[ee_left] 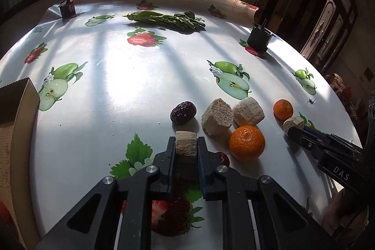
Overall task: Organize fruits
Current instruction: 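Grasp a small beige cube with left tool while right tool grasps a beige block, then carry the cube and block into the box and open both tools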
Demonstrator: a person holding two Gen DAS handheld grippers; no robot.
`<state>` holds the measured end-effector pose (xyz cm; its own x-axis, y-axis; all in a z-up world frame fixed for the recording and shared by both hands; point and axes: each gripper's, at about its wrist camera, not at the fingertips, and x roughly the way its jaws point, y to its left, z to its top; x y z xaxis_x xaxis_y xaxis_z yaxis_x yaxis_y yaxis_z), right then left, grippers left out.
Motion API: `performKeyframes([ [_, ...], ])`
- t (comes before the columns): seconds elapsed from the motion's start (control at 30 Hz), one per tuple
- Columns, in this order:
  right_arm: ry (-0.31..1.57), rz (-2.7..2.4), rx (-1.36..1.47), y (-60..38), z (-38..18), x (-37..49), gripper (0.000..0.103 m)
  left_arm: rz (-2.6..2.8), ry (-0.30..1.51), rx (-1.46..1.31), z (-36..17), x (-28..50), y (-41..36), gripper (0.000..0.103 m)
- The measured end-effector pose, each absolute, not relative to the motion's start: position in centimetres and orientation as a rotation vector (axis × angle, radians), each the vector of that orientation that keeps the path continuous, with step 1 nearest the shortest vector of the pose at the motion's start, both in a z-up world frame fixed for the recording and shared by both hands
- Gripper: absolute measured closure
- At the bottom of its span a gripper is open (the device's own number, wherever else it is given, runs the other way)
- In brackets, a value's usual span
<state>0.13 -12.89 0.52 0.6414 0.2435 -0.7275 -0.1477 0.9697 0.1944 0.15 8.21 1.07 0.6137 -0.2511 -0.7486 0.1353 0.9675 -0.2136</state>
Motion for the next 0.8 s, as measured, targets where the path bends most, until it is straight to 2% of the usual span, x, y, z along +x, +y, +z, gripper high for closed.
performKeyframes([
  [0.2,0.815,0.221,0.108,-12.7,0.9,-0.7,0.071,-0.208,0.868,-0.164,1.5,-0.3,8.4,0.087],
  [0.4,0.773,0.225,0.051,-11.2,2.4,-2.8,0.071,-0.251,0.810,-0.225,5.3,-3.8,10.2,0.087],
  [0.6,0.752,0.340,0.019,-7.5,5.8,-5.9,0.071,-0.195,0.763,-0.243,8.9,-7.5,17.0,0.087],
  [0.8,0.728,0.525,-0.008,0.5,8.9,-7.0,0.070,-0.013,0.767,-0.239,9.6,-8.6,25.9,0.087],
])
